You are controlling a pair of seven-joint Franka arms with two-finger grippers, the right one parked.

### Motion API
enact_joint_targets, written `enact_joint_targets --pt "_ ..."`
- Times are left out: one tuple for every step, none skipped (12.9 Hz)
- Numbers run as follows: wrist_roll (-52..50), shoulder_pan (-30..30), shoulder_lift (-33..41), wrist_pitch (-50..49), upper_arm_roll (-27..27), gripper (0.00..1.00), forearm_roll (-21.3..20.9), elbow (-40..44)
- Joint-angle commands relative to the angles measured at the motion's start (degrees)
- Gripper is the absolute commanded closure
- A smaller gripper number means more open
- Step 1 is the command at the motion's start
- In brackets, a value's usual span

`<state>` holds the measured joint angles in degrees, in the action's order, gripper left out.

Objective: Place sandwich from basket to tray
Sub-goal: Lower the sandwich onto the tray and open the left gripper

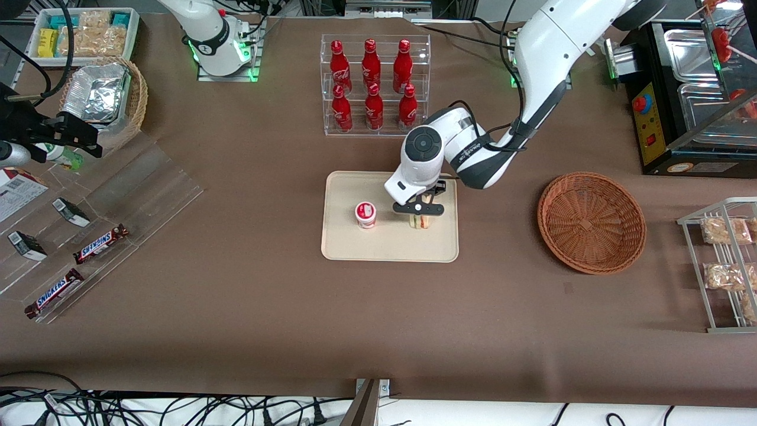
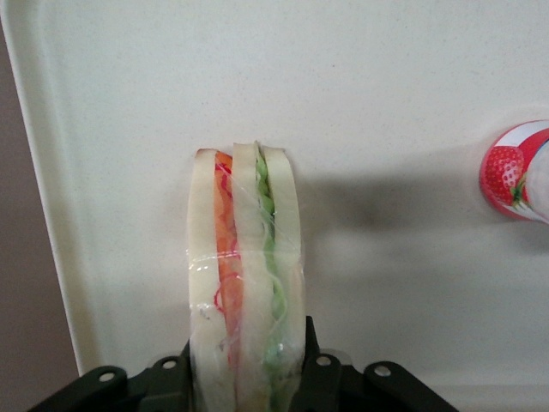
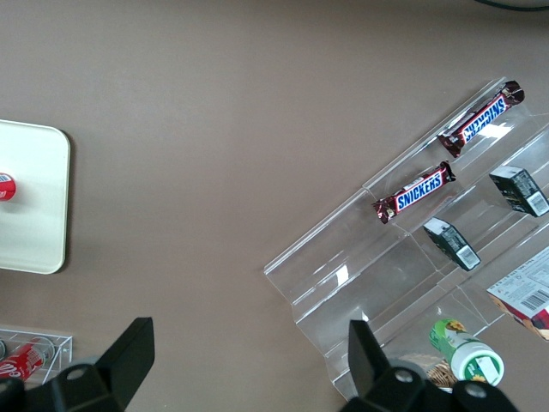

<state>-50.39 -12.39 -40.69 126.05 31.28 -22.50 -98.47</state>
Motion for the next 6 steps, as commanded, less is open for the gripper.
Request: enact_joint_targets --pt "-1.1 -0.4 -0.6 -0.4 -0.3 0.0 -2.7 1.7" --pt "-1.1 -0.2 -0.4 -0.9 -0.3 0.0 -2.7 2.3" --pt "-1.1 0.2 0.3 -1.1 -0.2 0.0 -2.6 2.6" --pt "-1.1 0.5 1.2 -1.2 -0.2 0.0 -2.6 2.6" --pt "-1.1 1.1 2.3 -1.9 -0.2 0.0 -2.2 2.7" --pt "-1.1 2.0 3.6 -3.3 -0.1 0.0 -2.1 3.3"
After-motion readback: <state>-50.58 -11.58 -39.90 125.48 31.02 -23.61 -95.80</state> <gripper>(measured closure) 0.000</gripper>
